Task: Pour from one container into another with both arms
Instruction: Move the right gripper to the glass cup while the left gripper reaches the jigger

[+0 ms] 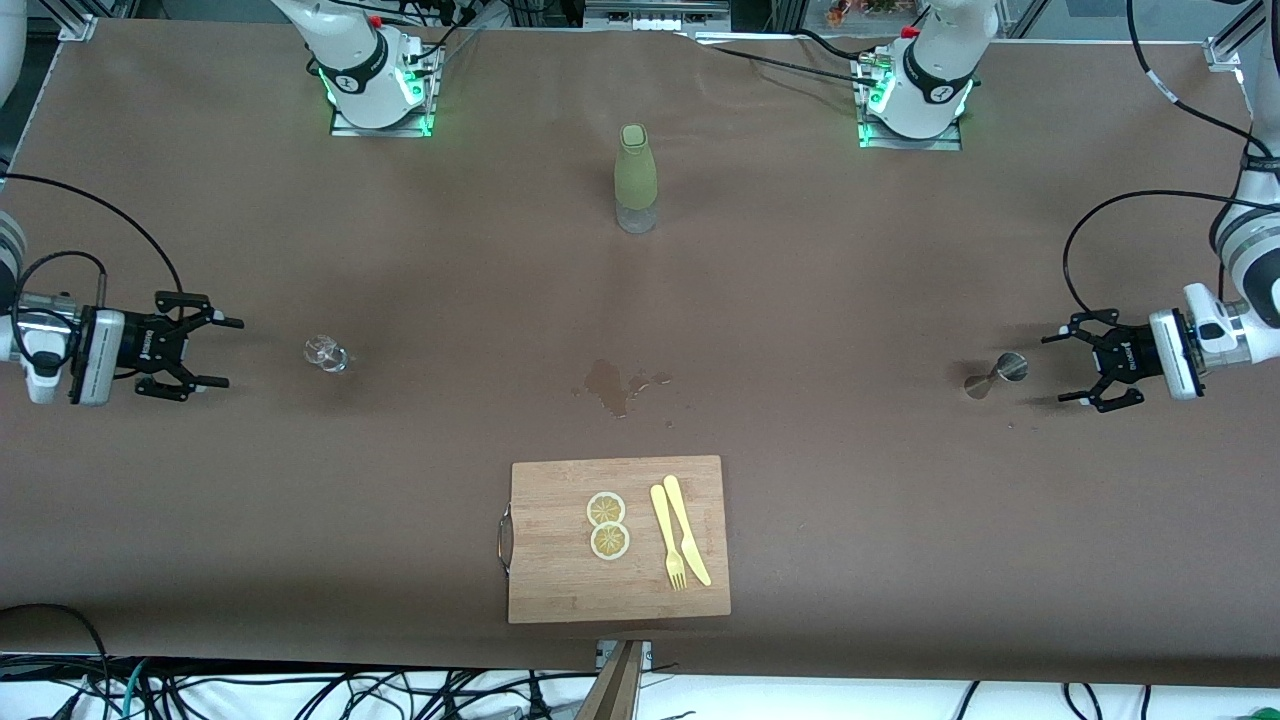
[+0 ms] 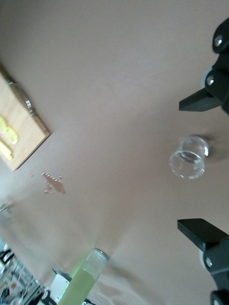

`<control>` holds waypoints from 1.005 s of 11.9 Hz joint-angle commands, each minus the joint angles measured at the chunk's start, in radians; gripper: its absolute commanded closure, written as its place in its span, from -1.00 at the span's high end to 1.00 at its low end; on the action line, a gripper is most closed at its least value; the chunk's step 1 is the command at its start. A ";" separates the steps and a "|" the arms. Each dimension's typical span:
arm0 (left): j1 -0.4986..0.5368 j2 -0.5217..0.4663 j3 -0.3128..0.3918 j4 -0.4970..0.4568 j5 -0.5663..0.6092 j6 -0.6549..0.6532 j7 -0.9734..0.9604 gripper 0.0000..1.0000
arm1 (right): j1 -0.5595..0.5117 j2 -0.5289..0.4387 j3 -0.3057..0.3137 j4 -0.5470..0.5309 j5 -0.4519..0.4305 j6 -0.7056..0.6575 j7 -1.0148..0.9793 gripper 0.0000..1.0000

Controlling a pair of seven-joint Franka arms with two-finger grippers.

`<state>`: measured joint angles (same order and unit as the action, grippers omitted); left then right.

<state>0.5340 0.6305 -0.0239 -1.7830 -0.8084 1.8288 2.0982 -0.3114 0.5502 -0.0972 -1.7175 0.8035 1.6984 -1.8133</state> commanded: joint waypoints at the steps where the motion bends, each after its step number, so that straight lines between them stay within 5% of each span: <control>1: 0.009 0.064 -0.001 0.028 -0.044 -0.017 0.094 1.00 | -0.043 0.071 0.011 0.006 0.098 -0.045 -0.202 1.00; 6: 0.009 0.100 -0.001 0.030 -0.106 -0.052 0.256 0.97 | -0.072 0.177 0.013 0.006 0.186 -0.062 -0.556 1.00; 12: -0.011 0.149 -0.001 0.028 -0.195 -0.085 0.396 0.98 | -0.075 0.281 0.045 0.016 0.197 -0.062 -0.710 1.00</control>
<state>0.5342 0.7541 -0.0304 -1.7747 -0.9670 1.7656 2.4268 -0.3681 0.8066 -0.0692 -1.7173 0.9814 1.6547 -2.4819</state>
